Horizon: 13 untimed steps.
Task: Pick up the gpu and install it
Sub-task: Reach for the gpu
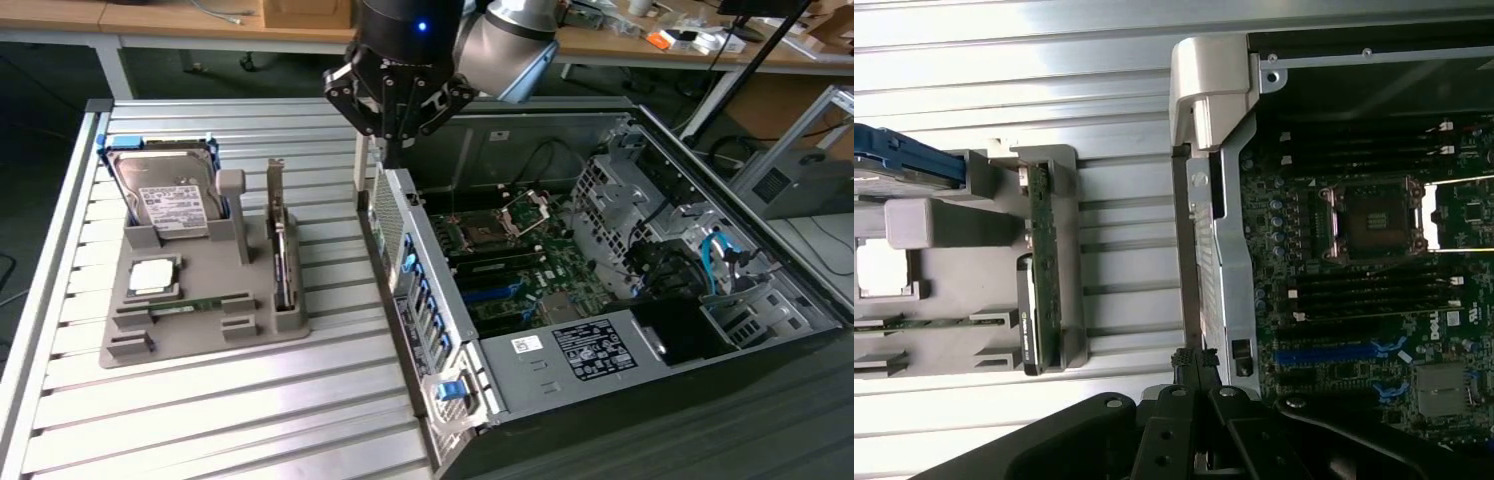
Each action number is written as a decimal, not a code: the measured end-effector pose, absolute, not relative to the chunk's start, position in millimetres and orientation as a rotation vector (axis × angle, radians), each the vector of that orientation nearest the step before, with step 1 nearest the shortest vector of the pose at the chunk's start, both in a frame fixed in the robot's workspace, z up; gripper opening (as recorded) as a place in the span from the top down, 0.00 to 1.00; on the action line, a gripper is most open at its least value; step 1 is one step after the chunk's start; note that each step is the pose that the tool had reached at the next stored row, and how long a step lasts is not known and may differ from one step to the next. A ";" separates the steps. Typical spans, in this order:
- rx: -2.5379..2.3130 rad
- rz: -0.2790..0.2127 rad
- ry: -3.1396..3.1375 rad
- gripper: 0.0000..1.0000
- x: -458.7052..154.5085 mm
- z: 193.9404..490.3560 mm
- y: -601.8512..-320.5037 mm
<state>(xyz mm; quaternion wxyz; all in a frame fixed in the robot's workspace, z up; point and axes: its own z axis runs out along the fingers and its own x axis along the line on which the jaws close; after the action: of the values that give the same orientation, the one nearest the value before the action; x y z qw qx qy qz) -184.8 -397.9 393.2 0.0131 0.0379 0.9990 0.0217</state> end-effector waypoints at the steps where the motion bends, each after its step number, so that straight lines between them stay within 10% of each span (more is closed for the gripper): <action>1: 0.118 0.067 3.113 0.89 -185.0 393.2 -397.3; 13: 0.118 0.068 3.112 0.89 -188.0 393.1 -397.3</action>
<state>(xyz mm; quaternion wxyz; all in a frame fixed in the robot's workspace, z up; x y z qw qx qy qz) -188.0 -397.3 393.1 0.0131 0.0379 0.9990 0.0217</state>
